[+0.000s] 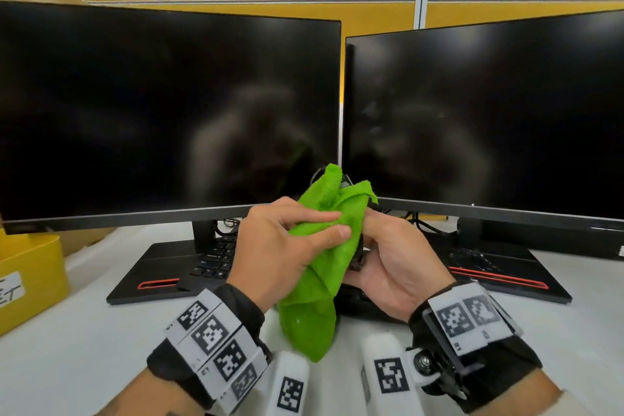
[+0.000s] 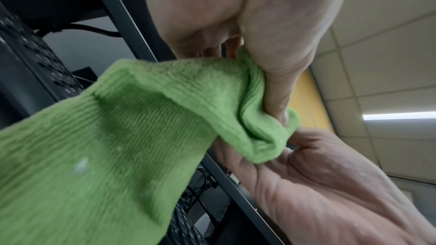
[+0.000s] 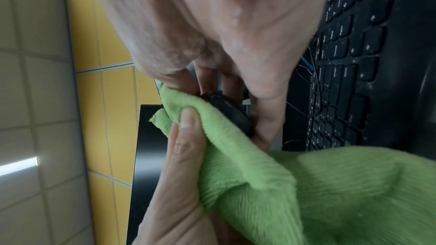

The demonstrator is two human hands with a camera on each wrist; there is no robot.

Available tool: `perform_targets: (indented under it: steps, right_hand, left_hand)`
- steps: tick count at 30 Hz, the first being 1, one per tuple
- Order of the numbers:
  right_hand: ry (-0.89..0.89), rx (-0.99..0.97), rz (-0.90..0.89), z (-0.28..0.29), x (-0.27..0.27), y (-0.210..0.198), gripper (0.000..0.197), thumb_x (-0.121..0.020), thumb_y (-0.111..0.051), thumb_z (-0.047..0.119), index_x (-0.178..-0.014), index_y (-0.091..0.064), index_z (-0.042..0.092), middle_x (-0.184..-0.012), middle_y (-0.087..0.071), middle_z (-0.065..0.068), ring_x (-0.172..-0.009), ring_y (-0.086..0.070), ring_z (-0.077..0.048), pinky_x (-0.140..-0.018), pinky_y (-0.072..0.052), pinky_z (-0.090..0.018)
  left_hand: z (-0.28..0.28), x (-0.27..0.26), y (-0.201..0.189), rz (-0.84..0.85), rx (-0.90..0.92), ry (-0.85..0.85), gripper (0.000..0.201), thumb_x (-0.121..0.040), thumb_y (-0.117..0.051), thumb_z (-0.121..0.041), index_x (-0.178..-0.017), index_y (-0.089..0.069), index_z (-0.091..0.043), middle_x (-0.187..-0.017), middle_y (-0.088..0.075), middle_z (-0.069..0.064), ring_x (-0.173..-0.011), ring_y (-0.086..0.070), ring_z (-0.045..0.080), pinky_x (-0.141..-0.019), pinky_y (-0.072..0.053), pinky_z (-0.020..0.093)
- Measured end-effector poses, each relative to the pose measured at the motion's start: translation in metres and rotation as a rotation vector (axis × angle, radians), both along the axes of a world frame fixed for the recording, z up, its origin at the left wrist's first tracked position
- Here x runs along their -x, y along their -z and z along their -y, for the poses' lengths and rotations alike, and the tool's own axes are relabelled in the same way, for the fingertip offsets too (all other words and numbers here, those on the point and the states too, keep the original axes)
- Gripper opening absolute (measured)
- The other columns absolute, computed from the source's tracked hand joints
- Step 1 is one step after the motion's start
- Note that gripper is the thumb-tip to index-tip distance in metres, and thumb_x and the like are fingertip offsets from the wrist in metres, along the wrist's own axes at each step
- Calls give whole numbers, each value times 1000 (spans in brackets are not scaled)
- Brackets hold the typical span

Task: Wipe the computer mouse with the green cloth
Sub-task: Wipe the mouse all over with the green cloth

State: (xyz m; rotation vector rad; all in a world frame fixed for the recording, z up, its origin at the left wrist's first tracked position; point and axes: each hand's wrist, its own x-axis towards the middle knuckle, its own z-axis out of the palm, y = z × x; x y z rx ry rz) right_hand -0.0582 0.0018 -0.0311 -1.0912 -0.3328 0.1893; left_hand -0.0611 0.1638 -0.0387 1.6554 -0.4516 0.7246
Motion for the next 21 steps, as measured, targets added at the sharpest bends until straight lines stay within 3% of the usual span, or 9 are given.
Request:
perform_targets:
  steps: [3, 6, 11, 14, 18, 21]
  right_hand:
    - [-11, 7, -43, -7, 2, 3, 32, -105, -55, 24, -125, -73, 7, -124, -73, -26, -113, -73, -43, -91, -59, -64]
    - [15, -22, -58, -10, 0, 3, 31, -105, -53, 21, -124, -73, 6, -121, -74, -26, -107, -75, -41, -89, -60, -63]
    - [94, -82, -89, -7, -6, 0, 31, -98, -53, 7, -120, -74, 3, -118, -76, -24, -108, -74, -42, -91, -60, -57]
    - [96, -89, -141, -8, -3, 1, 30, -104, -54, 19, -121, -74, 5, -115, -77, -24, -103, -75, -40, -86, -62, -57]
    - [97, -112, -186, -9, -1, 2, 28, -104, -59, 25, -118, -73, 4, -98, -79, -20, -94, -76, -39, -69, -64, -50]
    - [102, -141, -188, -7, -3, 1, 30, -105, -55, 26, -117, -75, 6, -100, -78, -19, -95, -76, -39, -77, -63, -55]
  left_hand:
    - [-11, -5, -4, -20, 100, -84, 20, -68, -97, -26, -85, -87, -25, -90, -81, 1, -85, -80, 20, -83, -65, 48]
    - [-11, -4, -2, -57, 58, -47, 20, -70, -97, -27, -87, -86, -25, -93, -81, 3, -90, -79, 24, -88, -63, 54]
    - [6, -4, 6, -54, -82, 17, 35, -54, -94, -54, -82, -85, -35, -92, -78, 5, -92, -74, 38, -85, -60, 58]
    - [-7, -8, 0, -54, -40, -34, 35, -53, -94, -55, -80, -85, -34, -89, -79, 1, -90, -76, 32, -84, -61, 57]
    - [-22, -9, -2, -91, -11, -83, 25, -66, -96, -39, -83, -83, -26, -89, -81, 2, -90, -79, 28, -85, -63, 55]
    - [-11, -3, 0, -108, -79, -11, 27, -65, -96, -42, -84, -81, -29, -93, -81, 1, -94, -79, 25, -90, -61, 55]
